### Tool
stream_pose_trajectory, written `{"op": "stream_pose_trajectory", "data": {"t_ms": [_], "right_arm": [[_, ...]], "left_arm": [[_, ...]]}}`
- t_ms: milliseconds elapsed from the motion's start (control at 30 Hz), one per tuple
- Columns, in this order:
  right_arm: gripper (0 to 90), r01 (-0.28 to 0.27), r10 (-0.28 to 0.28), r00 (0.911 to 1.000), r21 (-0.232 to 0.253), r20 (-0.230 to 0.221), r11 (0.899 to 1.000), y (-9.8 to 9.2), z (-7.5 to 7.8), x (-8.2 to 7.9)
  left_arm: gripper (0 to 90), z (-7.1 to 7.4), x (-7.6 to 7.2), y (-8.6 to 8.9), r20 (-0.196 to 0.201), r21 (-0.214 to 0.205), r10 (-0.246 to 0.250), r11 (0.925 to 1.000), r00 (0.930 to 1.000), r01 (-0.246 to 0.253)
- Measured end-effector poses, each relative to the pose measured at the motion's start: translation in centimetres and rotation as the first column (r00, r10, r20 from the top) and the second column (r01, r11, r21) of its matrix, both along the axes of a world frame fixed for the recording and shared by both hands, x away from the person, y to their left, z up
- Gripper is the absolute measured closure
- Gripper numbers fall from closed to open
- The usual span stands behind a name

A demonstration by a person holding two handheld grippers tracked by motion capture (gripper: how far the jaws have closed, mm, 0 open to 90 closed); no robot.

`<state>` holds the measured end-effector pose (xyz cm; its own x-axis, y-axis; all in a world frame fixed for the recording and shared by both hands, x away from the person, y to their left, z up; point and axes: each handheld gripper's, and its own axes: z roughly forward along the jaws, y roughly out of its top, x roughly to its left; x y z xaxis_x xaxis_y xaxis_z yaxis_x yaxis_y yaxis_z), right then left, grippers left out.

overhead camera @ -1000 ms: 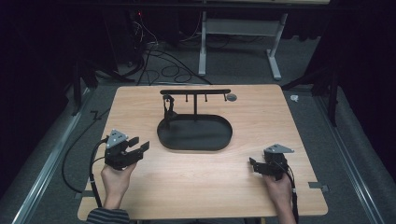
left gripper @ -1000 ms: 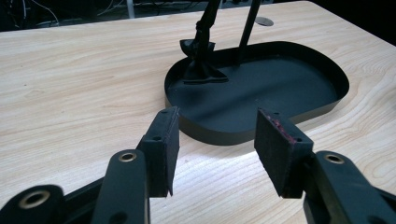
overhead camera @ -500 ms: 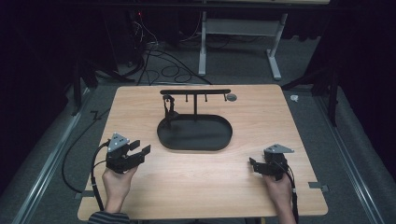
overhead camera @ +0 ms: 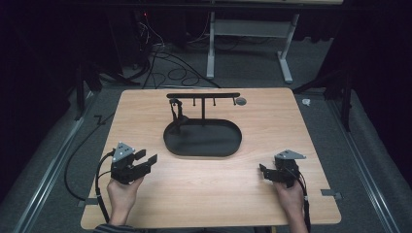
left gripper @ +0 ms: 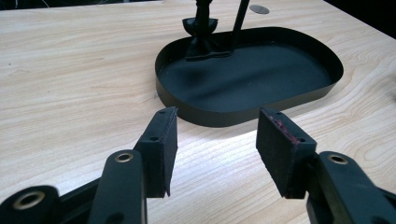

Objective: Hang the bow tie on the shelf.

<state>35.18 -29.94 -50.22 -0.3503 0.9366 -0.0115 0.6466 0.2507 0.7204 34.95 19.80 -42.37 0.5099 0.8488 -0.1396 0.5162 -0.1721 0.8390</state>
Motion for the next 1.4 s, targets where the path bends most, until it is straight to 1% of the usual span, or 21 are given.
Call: {"op": "stream_pose_trajectory", "data": {"t_ms": [367,567,833,1000,1267,1400], "right_arm": [[29.4,0.0,0.0,1.0,0.0,0.0,1.0,0.0,0.0,0.0],[29.4,0.0,0.0,1.0,0.0,0.0,1.0,0.0,0.0,0.0],[29.4,0.0,0.0,1.0,0.0,0.0,1.0,0.0,0.0,0.0],[29.4,0.0,0.0,1.0,0.0,0.0,1.0,0.0,0.0,0.0],[29.4,-0.002,0.002,1.0,-0.002,0.002,1.0,0.0,0.0,0.0],[29.3,-0.002,0.002,1.0,-0.002,0.002,1.0,0.0,0.0,0.0]], "left_arm": [[48.3,-1.0,-0.4,0.2,-0.018,-0.01,0.007,0.9999,0.9998,-0.007],[48.0,-1.4,-0.5,0.2,-0.029,-0.005,0.009,0.9999,0.9995,-0.009],[48.0,-2.2,-0.7,0.3,-0.047,-0.013,0.016,0.9998,0.9988,-0.017],[47.8,-2.6,-0.9,0.4,-0.052,-0.01,0.022,0.9997,0.9984,-0.023],[47.3,-3.2,-1.1,0.0,-0.062,0.009,0.018,0.9998,0.9979,-0.018],[47.2,-3.6,-1.1,-0.3,-0.07,0.009,0.015,0.9998,0.9974,-0.015]]}}
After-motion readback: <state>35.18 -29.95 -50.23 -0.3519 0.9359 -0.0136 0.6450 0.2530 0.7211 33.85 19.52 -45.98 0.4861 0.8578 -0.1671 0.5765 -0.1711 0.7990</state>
